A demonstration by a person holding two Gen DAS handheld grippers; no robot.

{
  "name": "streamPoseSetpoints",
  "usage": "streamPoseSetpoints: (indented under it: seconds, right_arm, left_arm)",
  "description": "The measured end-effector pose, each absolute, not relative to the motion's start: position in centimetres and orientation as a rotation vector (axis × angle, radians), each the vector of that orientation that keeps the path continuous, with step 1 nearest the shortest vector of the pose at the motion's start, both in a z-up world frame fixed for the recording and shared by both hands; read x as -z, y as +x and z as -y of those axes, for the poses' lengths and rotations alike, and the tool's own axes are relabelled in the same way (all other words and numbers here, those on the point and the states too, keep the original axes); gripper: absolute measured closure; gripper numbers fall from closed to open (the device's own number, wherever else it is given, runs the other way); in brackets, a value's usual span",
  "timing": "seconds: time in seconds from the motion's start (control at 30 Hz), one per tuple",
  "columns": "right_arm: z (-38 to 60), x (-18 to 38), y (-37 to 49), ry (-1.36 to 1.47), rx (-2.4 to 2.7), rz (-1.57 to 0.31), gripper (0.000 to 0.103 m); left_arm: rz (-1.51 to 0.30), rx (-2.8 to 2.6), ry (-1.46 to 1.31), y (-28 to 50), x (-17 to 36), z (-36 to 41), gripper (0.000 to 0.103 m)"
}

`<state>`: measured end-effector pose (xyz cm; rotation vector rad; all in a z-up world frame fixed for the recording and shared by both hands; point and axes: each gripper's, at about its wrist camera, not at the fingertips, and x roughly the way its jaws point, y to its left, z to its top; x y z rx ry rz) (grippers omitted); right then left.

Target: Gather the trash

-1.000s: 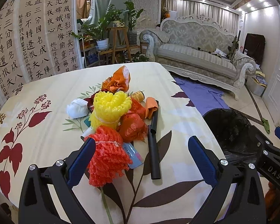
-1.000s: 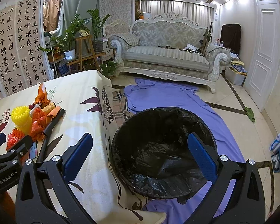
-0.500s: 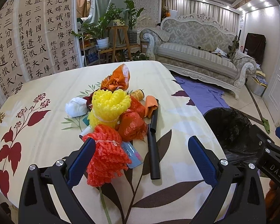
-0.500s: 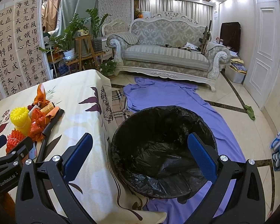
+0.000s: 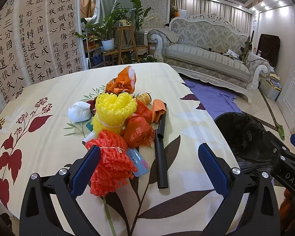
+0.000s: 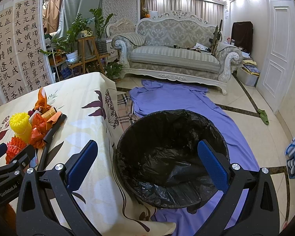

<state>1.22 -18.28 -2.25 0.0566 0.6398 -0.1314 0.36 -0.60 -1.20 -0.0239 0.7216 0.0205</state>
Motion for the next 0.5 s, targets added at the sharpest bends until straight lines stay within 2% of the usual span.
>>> streamPoseSetpoints:
  seconds: [0.5]
  right_arm:
    - [18.36, 2.18, 1.24, 0.058, 0.131, -0.641, 0.004]
  left_arm:
    - [-0.725, -0.017, -0.023, 0.40, 1.27, 0.64, 0.007]
